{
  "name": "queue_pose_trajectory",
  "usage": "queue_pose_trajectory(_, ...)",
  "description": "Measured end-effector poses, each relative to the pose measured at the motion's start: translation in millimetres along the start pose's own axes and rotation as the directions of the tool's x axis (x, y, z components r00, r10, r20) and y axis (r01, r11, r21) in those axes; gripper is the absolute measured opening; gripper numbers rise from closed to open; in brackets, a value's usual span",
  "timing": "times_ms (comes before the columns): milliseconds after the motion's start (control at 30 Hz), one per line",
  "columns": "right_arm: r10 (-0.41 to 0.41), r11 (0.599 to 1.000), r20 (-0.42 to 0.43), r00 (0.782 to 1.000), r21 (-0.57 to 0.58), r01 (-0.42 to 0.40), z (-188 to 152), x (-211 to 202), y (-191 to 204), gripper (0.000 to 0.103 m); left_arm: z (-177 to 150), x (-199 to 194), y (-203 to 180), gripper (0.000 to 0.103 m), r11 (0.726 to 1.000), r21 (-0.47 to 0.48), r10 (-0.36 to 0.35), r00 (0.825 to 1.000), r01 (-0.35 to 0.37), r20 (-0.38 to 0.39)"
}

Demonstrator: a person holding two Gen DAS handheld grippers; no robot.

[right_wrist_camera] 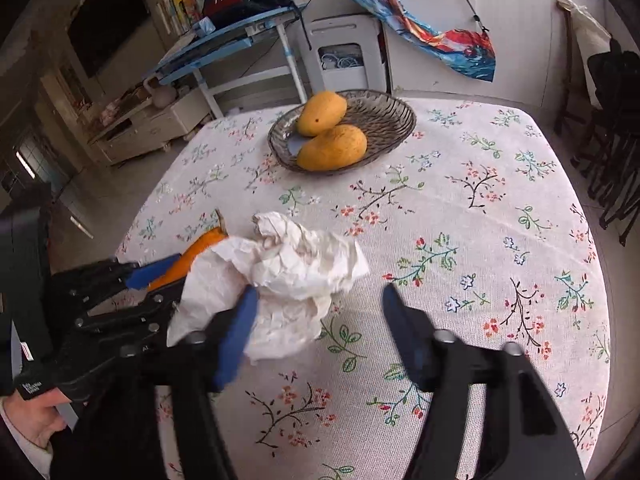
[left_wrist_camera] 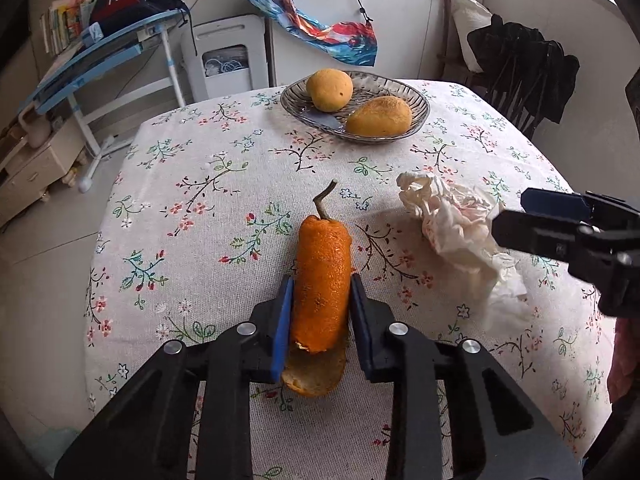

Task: Collect trash
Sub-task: 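Grasp the orange peel with the left tool while the right tool grasps the crumpled white paper, then carry the peel with the left tool while the right tool carries the paper toward the basin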

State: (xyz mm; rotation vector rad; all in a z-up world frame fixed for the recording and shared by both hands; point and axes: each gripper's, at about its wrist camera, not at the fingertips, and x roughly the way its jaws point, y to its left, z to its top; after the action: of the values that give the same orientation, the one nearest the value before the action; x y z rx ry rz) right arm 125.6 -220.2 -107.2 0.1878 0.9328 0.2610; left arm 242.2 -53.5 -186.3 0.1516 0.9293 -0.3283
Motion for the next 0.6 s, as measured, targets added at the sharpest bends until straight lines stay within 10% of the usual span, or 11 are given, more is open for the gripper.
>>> queue_pose_trajectory(233, 0.004, 0.999, 0.005, 1.000, 0.038, -0.004, 7, 29, 12, 0.070, -3, -4, -2, 0.021, 1.000, 0.012, -0.009, 1.000, 0.009, 0.006)
queue_pose_trajectory(400, 0.004, 0.996, -0.037, 0.999, -0.086, -0.007, -1, 39, 33, 0.029, -4, -6, -4, 0.020, 1.000, 0.023, -0.013, 1.000, 0.013, 0.003)
queue_pose_trajectory(600, 0.021, 0.996, -0.013, 1.000, -0.081, -0.022, -6, 18, 26, 0.020, -8, -18, 0, 0.019, 1.000, -0.015, -0.013, 1.000, 0.014, 0.027)
